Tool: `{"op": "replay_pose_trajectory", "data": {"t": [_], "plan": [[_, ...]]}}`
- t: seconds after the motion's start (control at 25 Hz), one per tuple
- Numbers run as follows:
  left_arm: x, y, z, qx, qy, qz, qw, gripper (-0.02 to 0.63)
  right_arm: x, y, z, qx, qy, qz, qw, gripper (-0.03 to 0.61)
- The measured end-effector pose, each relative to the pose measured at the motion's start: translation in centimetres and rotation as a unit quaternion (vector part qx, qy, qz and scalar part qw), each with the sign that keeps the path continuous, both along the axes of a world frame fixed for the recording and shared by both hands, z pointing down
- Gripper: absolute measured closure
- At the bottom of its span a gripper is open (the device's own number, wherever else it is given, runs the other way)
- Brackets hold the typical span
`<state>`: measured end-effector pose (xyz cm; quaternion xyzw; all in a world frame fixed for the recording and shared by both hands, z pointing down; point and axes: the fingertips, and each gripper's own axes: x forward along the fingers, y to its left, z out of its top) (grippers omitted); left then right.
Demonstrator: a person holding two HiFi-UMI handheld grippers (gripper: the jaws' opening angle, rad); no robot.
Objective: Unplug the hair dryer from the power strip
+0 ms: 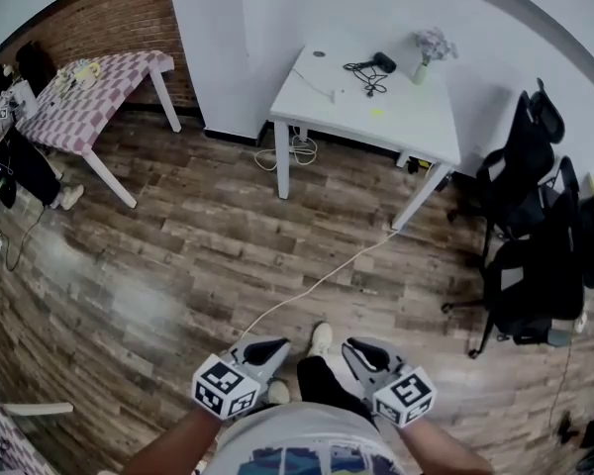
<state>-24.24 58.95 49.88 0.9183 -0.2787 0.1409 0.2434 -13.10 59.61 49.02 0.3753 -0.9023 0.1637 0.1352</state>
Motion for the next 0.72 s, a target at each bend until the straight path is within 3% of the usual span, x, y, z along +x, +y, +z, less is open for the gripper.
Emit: {"op": "replay_pose_trajectory", "data": {"t": [0.44, 0.72], "plan": [[9.0, -15.9, -3.4, 0.025, -0.039, 0.020, 0.9987, 0.611, 8.3, -16.2, -2.4, 0.015, -0.029, 0.007, 0.999, 0.536], [13.6, -22.6, -3.9, 0.030, -0.035, 0.026, 0.9986, 0.611, 12.4, -22.4, -1.4, 0.017, -0.036, 0.016, 0.999, 0.520]]}}
